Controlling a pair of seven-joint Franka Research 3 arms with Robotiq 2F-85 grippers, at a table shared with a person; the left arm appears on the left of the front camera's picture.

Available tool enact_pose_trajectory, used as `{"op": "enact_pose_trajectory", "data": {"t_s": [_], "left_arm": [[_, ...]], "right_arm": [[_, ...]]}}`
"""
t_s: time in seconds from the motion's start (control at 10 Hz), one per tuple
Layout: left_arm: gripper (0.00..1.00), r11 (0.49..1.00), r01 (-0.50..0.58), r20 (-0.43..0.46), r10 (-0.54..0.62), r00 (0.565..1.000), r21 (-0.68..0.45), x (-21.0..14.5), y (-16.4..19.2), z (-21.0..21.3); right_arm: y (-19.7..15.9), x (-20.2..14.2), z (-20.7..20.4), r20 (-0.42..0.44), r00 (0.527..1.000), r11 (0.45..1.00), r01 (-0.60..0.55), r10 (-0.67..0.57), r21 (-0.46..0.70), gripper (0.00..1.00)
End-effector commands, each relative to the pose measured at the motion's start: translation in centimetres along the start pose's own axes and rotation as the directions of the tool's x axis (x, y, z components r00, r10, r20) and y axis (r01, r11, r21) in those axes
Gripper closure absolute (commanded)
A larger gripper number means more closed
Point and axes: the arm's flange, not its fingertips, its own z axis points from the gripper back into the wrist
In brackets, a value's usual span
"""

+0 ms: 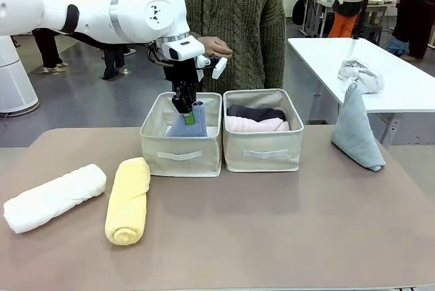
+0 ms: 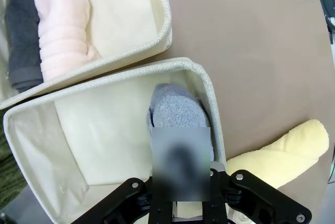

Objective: Sort the towels based on their folding style.
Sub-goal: Pick up one triangle-folded towel and place it in the left Fabric basket.

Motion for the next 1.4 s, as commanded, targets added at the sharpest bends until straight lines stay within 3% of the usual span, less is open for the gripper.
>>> {"op": "enact_pose_trajectory", "data": {"t_s": [0.0, 0.6, 0.7, 0.9, 1.2, 1.3], "left_arm": [[0.84, 1.000, -0.005, -0.003, 0.005, 1.000, 0.016, 0.5, 0.1, -1.0], [0.84, 0.999, -0.047, 0.000, 0.047, 0.999, 0.005, 0.5, 1.3, -2.4], [0.48, 0.999, -0.051, 0.001, 0.051, 0.999, 0.001, 0.6, 1.3, -2.5], [0.00, 0.999, -0.047, 0.004, 0.047, 0.999, -0.001, 0.6, 1.2, -2.2], [0.04, 0.999, -0.042, 0.009, 0.042, 0.999, 0.002, 0.5, 0.7, -1.4], [0.00, 0.999, -0.043, 0.009, 0.043, 0.999, 0.003, 0.5, 0.6, -1.2]], "right_arm": [[-0.1, 0.0, -0.1, 0.005, 1.000, 1.000, -0.004, 0.004, 0.001, 0.00], [-0.1, 0.0, -0.1, 0.005, 1.000, 1.000, -0.004, 0.004, 0.001, 0.00], [-0.1, 0.0, -0.1, 0.005, 1.000, 1.000, -0.004, 0.004, 0.001, 0.00], [-0.1, 0.0, -0.1, 0.005, 1.000, 1.000, -0.004, 0.004, 0.001, 0.00], [-0.1, 0.0, -0.1, 0.005, 1.000, 1.000, -0.004, 0.004, 0.001, 0.00], [-0.1, 0.0, -0.1, 0.005, 1.000, 1.000, -0.004, 0.004, 0.001, 0.00]]}}
